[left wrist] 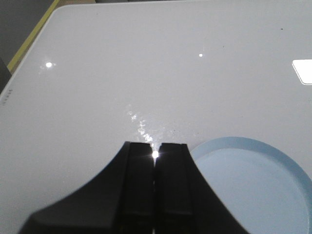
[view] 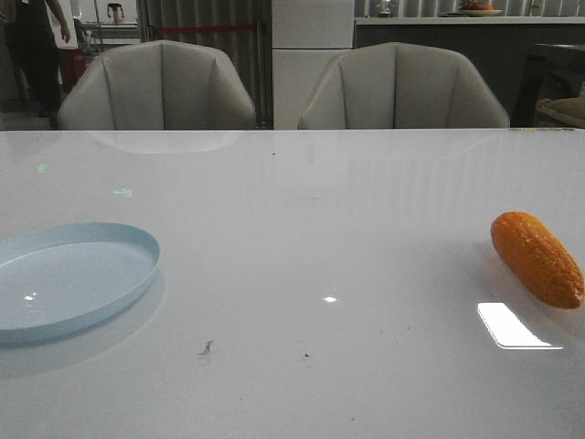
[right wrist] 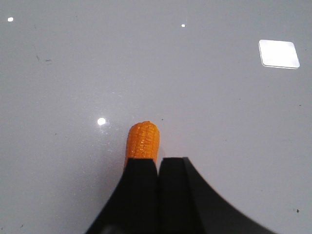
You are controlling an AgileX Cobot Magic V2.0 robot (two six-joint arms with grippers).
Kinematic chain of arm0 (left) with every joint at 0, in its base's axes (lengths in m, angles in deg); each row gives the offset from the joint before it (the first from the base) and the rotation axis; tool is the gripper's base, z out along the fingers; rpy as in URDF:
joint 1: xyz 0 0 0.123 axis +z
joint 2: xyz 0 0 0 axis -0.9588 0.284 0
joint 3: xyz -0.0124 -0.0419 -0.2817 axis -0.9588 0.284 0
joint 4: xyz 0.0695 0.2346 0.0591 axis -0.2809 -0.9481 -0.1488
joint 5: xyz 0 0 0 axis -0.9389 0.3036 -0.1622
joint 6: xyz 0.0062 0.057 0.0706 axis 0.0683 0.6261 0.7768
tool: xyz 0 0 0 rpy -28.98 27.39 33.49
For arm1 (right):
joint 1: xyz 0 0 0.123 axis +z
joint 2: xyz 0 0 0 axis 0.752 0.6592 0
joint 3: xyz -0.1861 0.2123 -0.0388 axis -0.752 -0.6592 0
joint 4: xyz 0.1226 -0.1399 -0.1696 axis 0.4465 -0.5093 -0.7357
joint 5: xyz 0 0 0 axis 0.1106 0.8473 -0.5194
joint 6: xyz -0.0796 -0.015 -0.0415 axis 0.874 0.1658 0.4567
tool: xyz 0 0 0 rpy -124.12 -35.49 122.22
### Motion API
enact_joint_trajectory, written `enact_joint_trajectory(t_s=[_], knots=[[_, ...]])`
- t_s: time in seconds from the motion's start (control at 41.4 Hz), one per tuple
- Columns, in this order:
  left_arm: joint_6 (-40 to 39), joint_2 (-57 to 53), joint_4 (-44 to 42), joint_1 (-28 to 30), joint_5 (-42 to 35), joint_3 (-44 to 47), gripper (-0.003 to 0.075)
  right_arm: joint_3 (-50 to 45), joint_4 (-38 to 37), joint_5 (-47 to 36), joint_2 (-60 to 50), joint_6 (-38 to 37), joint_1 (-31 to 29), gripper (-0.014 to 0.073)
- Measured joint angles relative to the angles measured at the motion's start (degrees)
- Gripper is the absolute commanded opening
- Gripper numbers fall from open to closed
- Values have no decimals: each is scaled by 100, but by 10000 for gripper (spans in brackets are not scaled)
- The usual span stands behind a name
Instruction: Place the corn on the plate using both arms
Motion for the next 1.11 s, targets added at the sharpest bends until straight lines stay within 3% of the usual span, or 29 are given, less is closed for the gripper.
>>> enact_joint_trajectory(t_s=[0.072, 0.169, 0.29, 0.362, 0.459, 0.845, 1.111], knots=[[0, 78, 30, 0, 10, 0, 102, 0, 0, 10, 0, 0, 0, 111], [0, 112, 30, 0, 10, 0, 130, 0, 0, 10, 0, 0, 0, 255], [0, 115, 34, 0, 10, 0, 262, 0, 0, 10, 0, 0, 0, 450], [0, 115, 34, 0, 10, 0, 359, 0, 0, 10, 0, 0, 0, 503], [0, 115, 34, 0, 10, 0, 430, 0, 0, 10, 0, 0, 0, 505], [0, 161, 129, 0, 62, -38, 421, 0, 0, 10, 4, 0, 0, 505], [-10, 792, 141, 0, 1407, -1058, 421, 0, 37, 130, 4, 0, 0, 505]])
